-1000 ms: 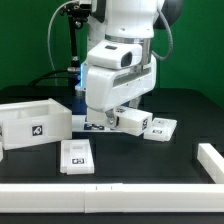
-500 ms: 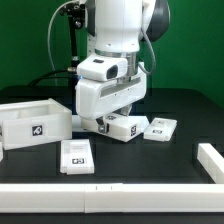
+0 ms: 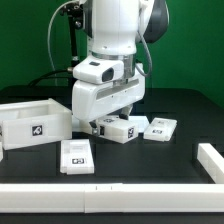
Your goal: Assemble cabinet
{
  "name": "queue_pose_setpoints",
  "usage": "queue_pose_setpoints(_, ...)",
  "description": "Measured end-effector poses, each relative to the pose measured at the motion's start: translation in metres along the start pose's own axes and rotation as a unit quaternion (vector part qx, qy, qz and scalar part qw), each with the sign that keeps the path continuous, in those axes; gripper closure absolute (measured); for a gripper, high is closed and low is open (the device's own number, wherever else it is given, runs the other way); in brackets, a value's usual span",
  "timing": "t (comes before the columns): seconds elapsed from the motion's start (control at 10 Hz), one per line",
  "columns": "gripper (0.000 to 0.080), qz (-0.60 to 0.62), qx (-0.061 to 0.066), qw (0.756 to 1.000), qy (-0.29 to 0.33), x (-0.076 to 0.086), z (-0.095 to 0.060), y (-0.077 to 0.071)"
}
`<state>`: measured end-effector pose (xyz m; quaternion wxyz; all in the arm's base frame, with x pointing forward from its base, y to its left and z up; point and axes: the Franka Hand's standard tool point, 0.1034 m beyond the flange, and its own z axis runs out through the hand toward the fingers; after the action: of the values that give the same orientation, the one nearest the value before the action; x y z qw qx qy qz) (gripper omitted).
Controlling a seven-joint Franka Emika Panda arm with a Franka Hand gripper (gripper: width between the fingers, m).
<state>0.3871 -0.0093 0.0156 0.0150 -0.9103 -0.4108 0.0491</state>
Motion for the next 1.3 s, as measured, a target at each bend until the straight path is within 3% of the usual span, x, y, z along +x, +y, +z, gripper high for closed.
queue_pose_setpoints(0.3, 0.0002, -0.002, 0.008, 1.0, -0.022, 0.0, -0.041, 0.015)
queue_pose_setpoints(0.7, 0.0002, 0.003, 0.005, 1.0, -0.019, -0.003, -0.042, 0.018)
queue_pose_setpoints(0.9, 0.0002, 0.046, -0.013, 0.999, -0.006, -0.021, -0.066, 0.027)
queue_pose_setpoints(1.1, 0.0002, 0.123, -0.023, 0.992, -0.004, -0.023, -0.073, 0.012)
queue_pose_setpoints(1.3, 0.0002, 0.109, -0.02, 0.994, -0.005, -0.024, -0.071, 0.013)
